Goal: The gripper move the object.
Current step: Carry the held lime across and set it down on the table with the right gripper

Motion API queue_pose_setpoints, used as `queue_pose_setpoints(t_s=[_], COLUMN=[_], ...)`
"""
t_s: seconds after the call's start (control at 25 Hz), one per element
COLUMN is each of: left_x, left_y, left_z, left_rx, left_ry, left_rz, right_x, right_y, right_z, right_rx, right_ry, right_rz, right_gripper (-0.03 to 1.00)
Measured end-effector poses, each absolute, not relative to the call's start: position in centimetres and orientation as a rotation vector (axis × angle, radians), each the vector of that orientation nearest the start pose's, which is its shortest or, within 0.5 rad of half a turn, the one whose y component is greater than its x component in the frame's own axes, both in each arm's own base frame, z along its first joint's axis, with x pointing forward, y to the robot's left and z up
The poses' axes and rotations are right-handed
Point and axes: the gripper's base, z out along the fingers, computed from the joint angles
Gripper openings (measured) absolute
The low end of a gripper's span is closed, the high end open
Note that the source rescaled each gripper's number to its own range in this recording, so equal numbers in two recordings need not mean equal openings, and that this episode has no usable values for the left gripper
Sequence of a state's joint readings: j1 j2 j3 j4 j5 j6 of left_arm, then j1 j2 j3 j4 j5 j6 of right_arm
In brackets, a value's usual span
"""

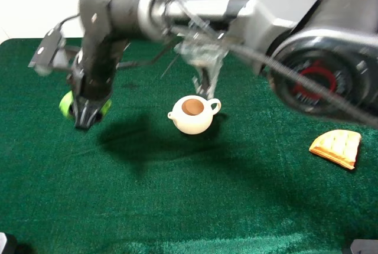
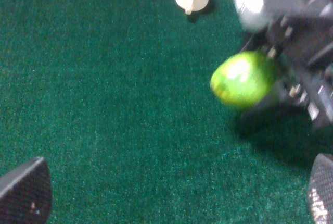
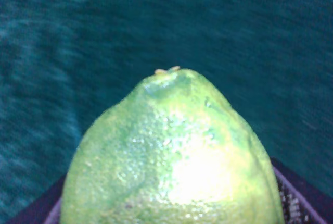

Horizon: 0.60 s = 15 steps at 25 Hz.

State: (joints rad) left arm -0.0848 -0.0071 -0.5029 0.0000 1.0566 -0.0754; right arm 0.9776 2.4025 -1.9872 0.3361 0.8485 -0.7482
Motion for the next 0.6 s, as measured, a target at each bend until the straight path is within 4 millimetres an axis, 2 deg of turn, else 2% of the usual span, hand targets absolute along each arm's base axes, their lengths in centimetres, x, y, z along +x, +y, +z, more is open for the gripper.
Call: queue_pose_setpoints(t_s=[0.36,0.6], left_x=[-0.6,-0.6], left_y=[0.1,0.1], left_z=[27.8,27.8], left_rx=[0.01,0.01], left_ry=[2.032,2.032], left_rz=[-0.101,-0.101], right_x=[36.0,42.2], right_y=[36.0,28.8], right_z=[16.9,18.3], right_rx=[-1.721,-1.54], right_ry=[2.166,2.27], right_rz=[0.363,0.238], right_gripper=[0.0,0.0])
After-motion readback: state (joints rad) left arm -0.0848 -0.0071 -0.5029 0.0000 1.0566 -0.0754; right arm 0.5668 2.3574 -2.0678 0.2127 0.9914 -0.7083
